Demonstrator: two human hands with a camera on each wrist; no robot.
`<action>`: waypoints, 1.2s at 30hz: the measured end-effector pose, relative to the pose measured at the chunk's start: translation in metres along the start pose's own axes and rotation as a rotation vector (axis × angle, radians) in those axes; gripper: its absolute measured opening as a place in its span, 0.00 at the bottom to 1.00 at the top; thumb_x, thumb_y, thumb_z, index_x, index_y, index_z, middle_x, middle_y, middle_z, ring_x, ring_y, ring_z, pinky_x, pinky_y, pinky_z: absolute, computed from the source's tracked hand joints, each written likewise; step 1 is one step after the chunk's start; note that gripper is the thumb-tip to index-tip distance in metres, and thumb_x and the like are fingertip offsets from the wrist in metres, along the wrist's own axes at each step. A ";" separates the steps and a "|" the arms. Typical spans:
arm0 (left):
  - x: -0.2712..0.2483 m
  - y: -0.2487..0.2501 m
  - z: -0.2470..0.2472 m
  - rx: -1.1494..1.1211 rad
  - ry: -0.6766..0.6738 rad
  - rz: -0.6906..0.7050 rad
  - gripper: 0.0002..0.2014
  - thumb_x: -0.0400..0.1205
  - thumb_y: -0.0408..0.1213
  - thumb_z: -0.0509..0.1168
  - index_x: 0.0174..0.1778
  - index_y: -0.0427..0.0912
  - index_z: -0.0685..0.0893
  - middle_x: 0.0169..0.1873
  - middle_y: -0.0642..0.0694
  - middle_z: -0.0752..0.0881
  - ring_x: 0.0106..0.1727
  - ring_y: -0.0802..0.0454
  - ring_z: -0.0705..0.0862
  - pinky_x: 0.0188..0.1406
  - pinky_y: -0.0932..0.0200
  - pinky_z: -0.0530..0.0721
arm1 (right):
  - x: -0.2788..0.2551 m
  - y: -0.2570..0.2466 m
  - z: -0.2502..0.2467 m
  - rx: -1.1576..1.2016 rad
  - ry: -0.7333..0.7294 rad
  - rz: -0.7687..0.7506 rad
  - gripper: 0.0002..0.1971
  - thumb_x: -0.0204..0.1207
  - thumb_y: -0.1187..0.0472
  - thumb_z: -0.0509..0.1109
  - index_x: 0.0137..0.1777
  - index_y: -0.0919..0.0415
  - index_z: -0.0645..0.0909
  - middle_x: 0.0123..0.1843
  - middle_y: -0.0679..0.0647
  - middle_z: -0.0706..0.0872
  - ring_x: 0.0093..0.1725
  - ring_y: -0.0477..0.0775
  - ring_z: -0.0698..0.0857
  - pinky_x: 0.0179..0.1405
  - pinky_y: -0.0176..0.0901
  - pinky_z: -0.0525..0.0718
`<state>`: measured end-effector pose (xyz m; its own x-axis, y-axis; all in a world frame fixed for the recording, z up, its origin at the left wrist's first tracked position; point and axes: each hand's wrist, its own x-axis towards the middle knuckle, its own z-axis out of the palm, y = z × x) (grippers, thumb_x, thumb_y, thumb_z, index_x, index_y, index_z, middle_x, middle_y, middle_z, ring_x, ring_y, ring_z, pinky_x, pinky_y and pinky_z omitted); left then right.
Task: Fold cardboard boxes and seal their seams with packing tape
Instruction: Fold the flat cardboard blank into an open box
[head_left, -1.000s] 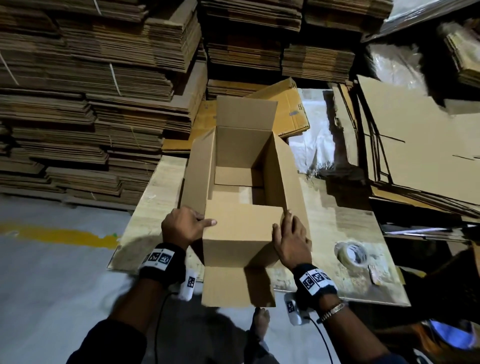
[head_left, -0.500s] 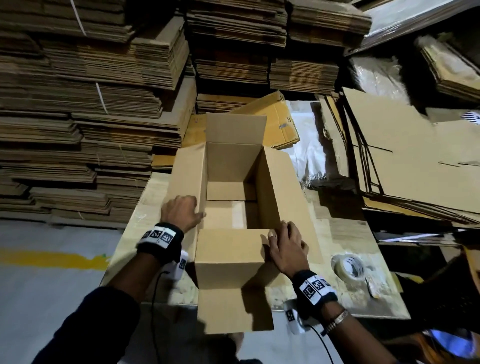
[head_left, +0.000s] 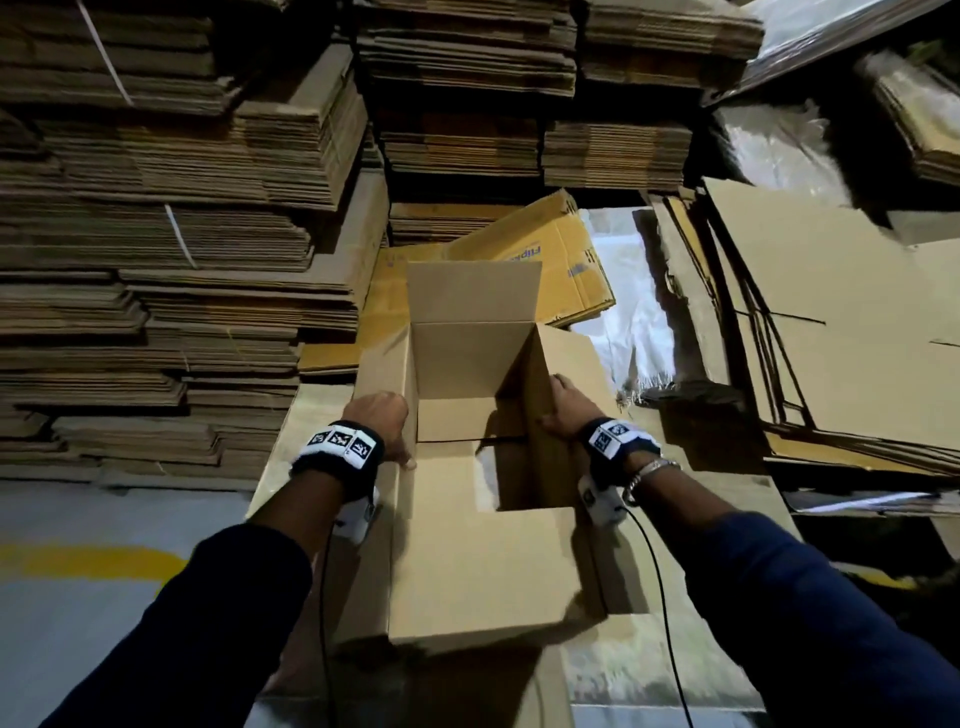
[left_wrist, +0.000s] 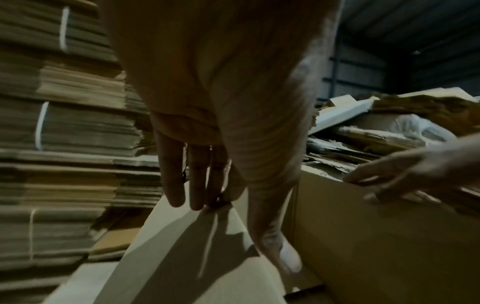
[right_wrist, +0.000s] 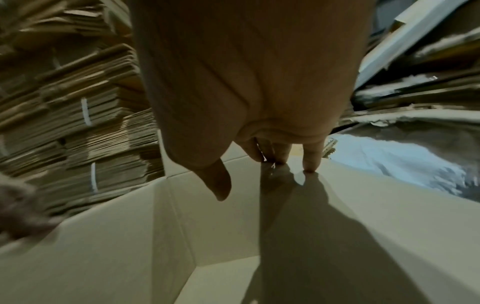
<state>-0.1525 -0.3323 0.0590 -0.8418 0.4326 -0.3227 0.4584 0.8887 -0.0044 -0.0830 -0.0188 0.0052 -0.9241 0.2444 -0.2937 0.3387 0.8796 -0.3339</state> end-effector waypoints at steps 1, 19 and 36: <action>0.003 0.000 0.000 0.001 0.008 0.010 0.30 0.69 0.60 0.84 0.57 0.43 0.86 0.57 0.44 0.87 0.59 0.41 0.87 0.56 0.50 0.85 | 0.015 0.002 -0.004 0.045 0.003 0.009 0.43 0.81 0.53 0.76 0.87 0.72 0.58 0.89 0.67 0.60 0.85 0.67 0.69 0.80 0.55 0.72; 0.022 -0.035 0.003 -0.021 -0.046 0.092 0.32 0.82 0.63 0.71 0.80 0.51 0.81 0.73 0.43 0.79 0.71 0.44 0.83 0.72 0.44 0.81 | 0.106 -0.049 -0.104 0.755 0.256 -0.051 0.60 0.65 0.35 0.86 0.91 0.48 0.53 0.86 0.61 0.69 0.83 0.63 0.71 0.81 0.65 0.74; -0.022 -0.118 0.030 -0.783 -0.009 -0.023 0.49 0.82 0.63 0.72 0.91 0.40 0.59 0.83 0.38 0.74 0.80 0.42 0.77 0.77 0.51 0.75 | 0.072 -0.050 0.001 -0.250 -0.055 0.050 0.32 0.79 0.39 0.74 0.81 0.44 0.71 0.81 0.58 0.70 0.87 0.62 0.57 0.77 0.83 0.61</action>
<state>-0.1798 -0.4512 0.0377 -0.8449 0.4142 -0.3386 0.1032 0.7472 0.6565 -0.1660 -0.0455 0.0002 -0.8939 0.2737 -0.3551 0.3233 0.9422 -0.0876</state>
